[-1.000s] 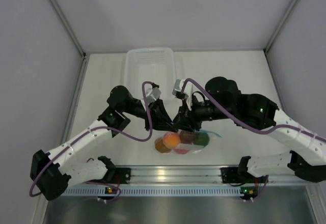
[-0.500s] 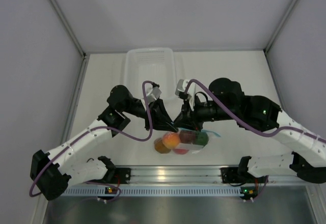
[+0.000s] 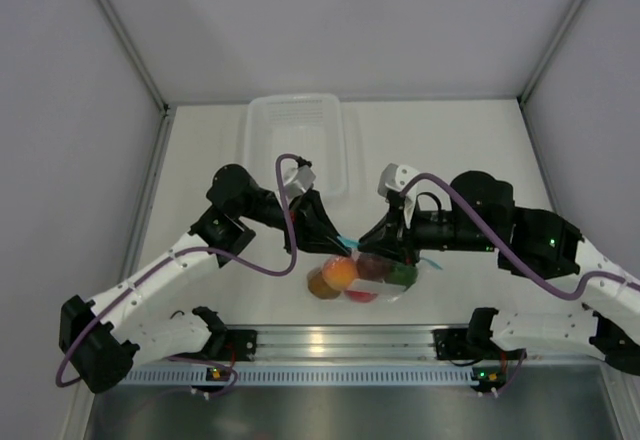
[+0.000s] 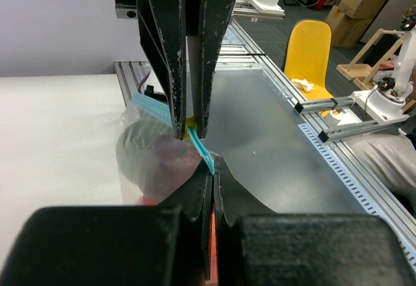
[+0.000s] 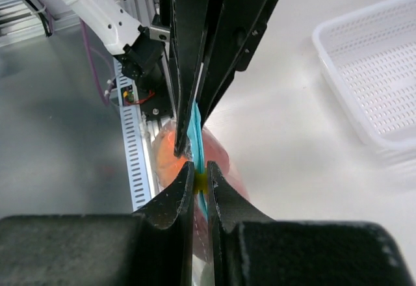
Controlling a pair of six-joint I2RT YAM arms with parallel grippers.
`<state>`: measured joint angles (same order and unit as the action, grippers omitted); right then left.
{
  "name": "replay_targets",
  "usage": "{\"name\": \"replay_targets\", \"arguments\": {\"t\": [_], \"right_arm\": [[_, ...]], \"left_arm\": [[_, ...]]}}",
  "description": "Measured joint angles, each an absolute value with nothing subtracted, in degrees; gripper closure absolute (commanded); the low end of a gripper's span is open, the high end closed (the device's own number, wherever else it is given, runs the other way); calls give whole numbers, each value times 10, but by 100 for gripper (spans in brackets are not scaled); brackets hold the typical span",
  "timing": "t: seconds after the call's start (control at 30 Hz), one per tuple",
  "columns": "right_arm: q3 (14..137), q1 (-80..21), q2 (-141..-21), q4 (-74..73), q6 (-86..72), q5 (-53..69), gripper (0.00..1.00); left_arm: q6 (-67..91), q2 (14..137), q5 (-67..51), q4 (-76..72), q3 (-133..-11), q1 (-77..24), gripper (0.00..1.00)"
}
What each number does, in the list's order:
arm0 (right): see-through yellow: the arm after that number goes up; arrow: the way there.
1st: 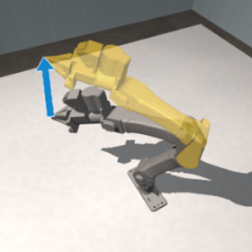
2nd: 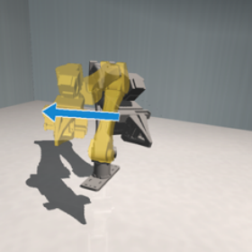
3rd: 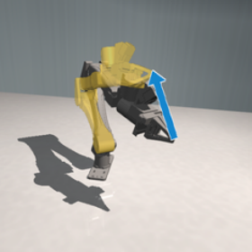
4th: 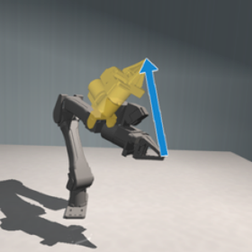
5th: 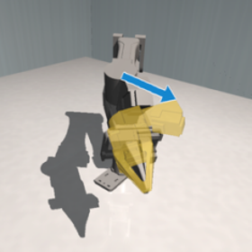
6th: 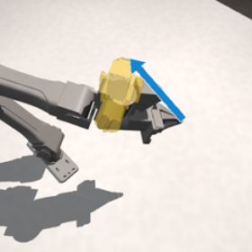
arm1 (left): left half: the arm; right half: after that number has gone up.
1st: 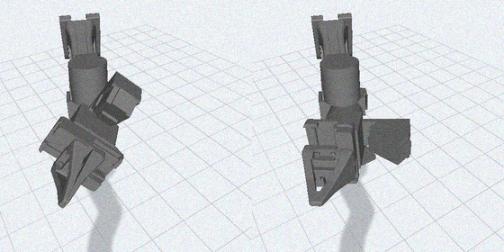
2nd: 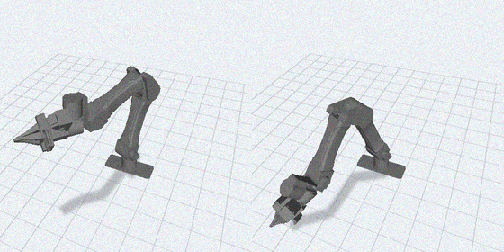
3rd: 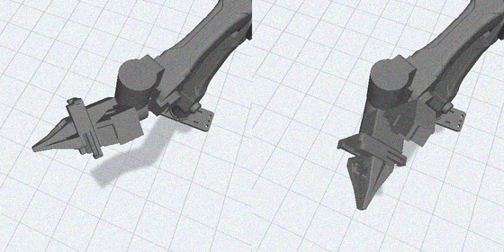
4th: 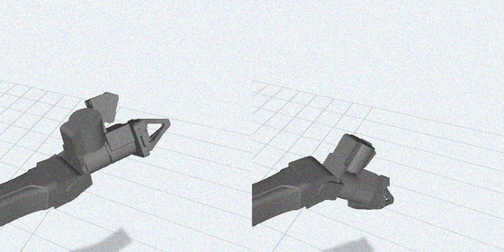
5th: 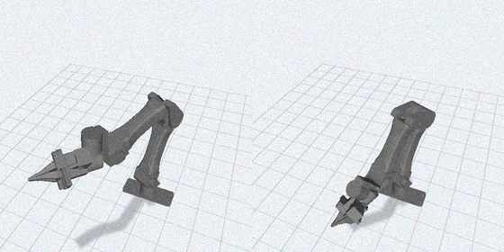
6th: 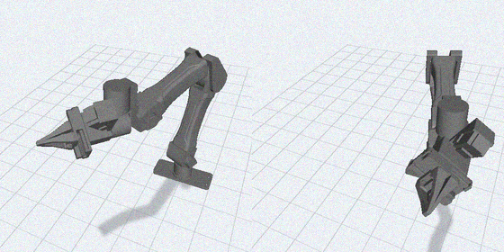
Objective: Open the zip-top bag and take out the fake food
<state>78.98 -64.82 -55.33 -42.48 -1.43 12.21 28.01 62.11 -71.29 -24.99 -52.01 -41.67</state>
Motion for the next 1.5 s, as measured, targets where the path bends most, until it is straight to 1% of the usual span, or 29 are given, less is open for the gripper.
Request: {"name": "replay_targets", "arguments": {"t": [0.17,0.47,0.83,1.03,1.17,1.2,1.23,1.27,1.37,1.5], "right_arm": [[752,-648,-503,-419,-15,102,100],[726,-648,-424,-446,-21,58,100],[693,-648,-345,-495,-47,7,100],[682,-648,-324,-518,-55,-11,100],[670,-648,-319,-516,-58,-21,100],[669,-648,-319,-516,-59,-21,99],[668,-648,-319,-515,-60,-21,91],[667,-648,-319,-515,-61,-21,74],[667,-648,-319,-520,-70,-25,61],[667,-648,-322,-512,-88,-39,59]], "left_arm": [[284,626,-720,-248,-544,-410,100],[298,668,-737,-249,-588,-353,100],[304,690,-689,-251,-591,-289,100],[305,689,-639,-252,-591,-284,100],[308,684,-629,-251,-587,-284,100],[310,682,-629,-251,-586,-284,100],[312,681,-629,-251,-586,-284,100],[314,679,-629,-252,-585,-285,100],[315,667,-617,-252,-577,-283,100],[313,634,-608,-253,-553,-286,100]]}}
